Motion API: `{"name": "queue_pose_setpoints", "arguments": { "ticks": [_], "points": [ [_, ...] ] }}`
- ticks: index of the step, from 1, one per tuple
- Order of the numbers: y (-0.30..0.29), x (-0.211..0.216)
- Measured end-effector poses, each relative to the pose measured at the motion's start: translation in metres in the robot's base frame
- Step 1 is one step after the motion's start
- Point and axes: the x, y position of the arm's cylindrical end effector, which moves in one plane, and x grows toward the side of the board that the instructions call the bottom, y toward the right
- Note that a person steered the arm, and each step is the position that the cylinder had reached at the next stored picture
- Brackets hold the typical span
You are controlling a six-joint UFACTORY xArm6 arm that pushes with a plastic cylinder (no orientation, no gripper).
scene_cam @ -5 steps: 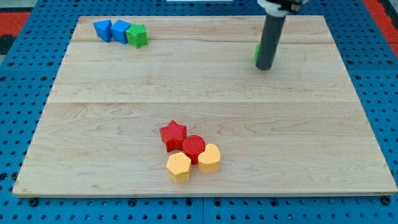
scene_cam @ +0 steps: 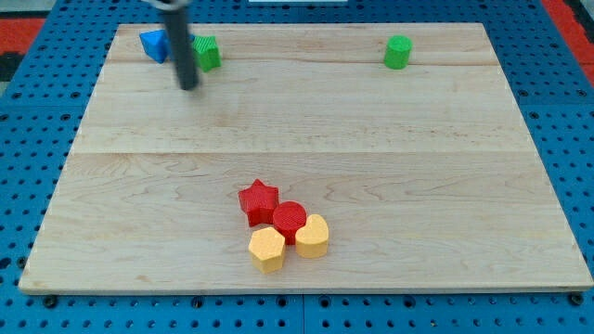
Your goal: Separate the blue cube and green star from the blue triangle
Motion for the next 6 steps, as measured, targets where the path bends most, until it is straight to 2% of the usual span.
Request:
{"name": "queue_pose_setpoints", "arguments": {
  "ticks": [1,2,3,4,5,6],
  "points": [
    [-0.039,-0.046],
    [-0.089,-0.055],
    [-0.024,-0.056],
    [0.055,-0.038],
    [0.083,-0.004],
    [0.122,0.005]
  ]
}}
